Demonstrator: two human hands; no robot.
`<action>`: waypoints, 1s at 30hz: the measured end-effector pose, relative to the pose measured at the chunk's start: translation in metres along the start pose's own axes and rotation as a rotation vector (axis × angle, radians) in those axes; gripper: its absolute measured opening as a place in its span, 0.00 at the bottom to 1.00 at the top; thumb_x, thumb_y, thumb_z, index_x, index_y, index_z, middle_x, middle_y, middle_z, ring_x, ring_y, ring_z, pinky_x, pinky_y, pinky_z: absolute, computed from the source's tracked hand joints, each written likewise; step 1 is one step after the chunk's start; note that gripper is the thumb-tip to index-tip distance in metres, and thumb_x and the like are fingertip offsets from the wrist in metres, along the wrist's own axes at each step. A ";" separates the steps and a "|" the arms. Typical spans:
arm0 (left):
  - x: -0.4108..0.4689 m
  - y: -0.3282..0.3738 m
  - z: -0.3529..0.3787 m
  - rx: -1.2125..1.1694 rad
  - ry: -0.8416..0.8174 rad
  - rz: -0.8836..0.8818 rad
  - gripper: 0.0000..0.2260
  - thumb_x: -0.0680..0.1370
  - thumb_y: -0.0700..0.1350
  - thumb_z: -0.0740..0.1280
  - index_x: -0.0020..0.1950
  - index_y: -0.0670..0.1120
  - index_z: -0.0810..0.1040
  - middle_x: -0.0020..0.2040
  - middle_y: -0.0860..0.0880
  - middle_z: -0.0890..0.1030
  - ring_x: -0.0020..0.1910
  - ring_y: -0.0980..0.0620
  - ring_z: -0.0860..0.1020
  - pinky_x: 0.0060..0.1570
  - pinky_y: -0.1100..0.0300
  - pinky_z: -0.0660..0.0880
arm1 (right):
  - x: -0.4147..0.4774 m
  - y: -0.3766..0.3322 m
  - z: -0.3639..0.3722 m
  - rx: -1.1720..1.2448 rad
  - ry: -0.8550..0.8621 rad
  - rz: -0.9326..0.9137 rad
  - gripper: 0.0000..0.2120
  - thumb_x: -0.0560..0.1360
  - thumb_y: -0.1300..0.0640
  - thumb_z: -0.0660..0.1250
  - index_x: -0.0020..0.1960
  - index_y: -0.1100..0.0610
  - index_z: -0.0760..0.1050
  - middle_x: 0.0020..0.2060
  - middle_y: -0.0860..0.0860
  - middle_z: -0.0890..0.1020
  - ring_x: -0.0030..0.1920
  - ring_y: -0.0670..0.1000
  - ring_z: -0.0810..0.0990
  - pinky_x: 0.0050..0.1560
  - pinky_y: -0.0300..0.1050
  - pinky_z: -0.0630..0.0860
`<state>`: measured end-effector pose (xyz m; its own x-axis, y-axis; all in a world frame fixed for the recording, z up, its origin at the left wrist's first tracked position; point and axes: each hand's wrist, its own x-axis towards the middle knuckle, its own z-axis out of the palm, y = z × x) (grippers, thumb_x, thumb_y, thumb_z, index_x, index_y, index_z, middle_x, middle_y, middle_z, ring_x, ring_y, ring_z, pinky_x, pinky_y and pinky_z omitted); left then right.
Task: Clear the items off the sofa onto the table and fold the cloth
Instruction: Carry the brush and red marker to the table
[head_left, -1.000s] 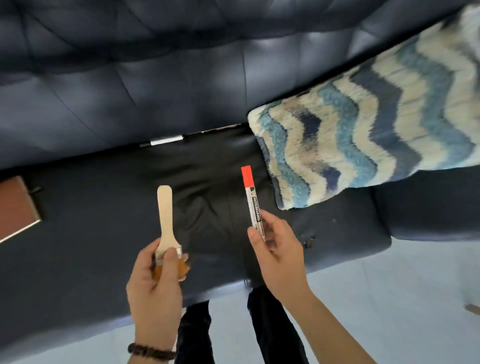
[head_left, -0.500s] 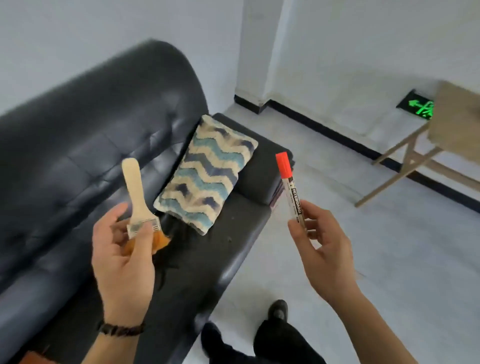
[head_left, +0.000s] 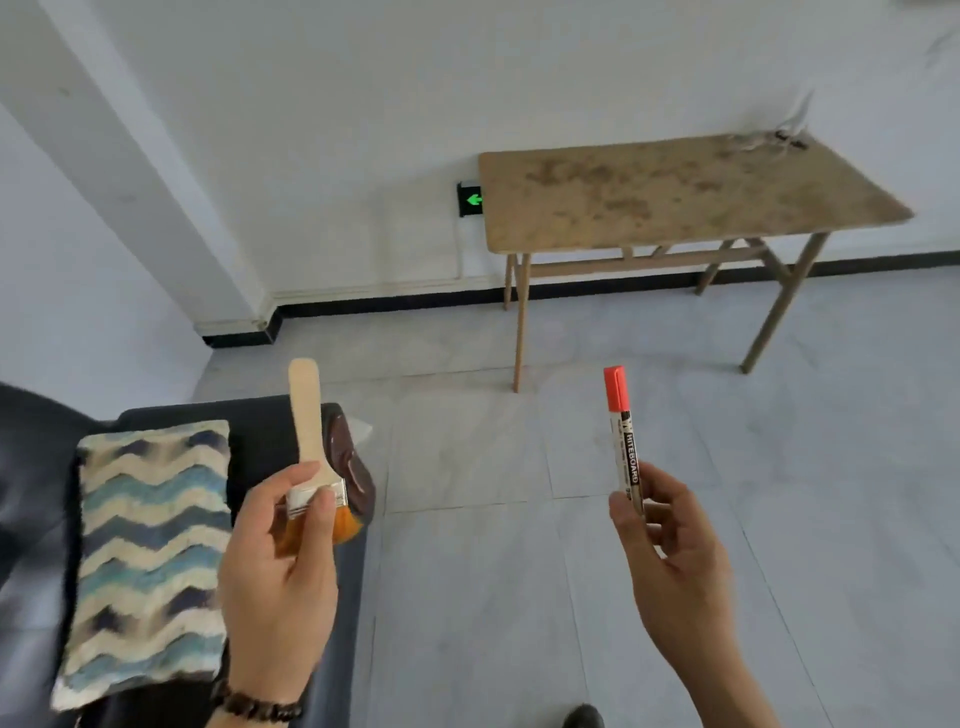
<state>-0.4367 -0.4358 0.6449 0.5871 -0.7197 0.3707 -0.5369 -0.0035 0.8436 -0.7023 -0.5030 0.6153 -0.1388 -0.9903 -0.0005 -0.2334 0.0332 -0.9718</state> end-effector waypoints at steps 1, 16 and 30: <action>0.006 0.011 0.027 -0.009 -0.018 0.030 0.10 0.77 0.42 0.66 0.58 0.51 0.76 0.49 0.62 0.80 0.47 0.65 0.78 0.42 0.75 0.74 | 0.020 0.003 -0.015 0.015 0.021 0.001 0.12 0.76 0.52 0.70 0.55 0.38 0.76 0.44 0.45 0.82 0.41 0.44 0.80 0.40 0.27 0.72; 0.155 0.075 0.352 -0.175 -0.135 0.101 0.12 0.77 0.53 0.63 0.58 0.52 0.75 0.48 0.46 0.81 0.44 0.45 0.82 0.40 0.53 0.80 | 0.360 0.013 -0.081 0.023 0.076 -0.045 0.11 0.77 0.50 0.69 0.58 0.38 0.76 0.46 0.43 0.82 0.44 0.46 0.82 0.38 0.30 0.74; 0.368 0.216 0.747 -0.384 -0.458 0.237 0.08 0.79 0.41 0.68 0.56 0.49 0.78 0.48 0.59 0.82 0.42 0.57 0.82 0.41 0.63 0.80 | 0.703 -0.006 -0.214 0.075 0.491 -0.119 0.12 0.75 0.45 0.68 0.58 0.39 0.77 0.45 0.44 0.83 0.42 0.47 0.80 0.40 0.31 0.73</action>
<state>-0.7892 -1.2194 0.6735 0.1154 -0.8943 0.4323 -0.3153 0.3797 0.8697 -1.0041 -1.1710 0.6708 -0.5559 -0.8058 0.2043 -0.2080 -0.1032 -0.9727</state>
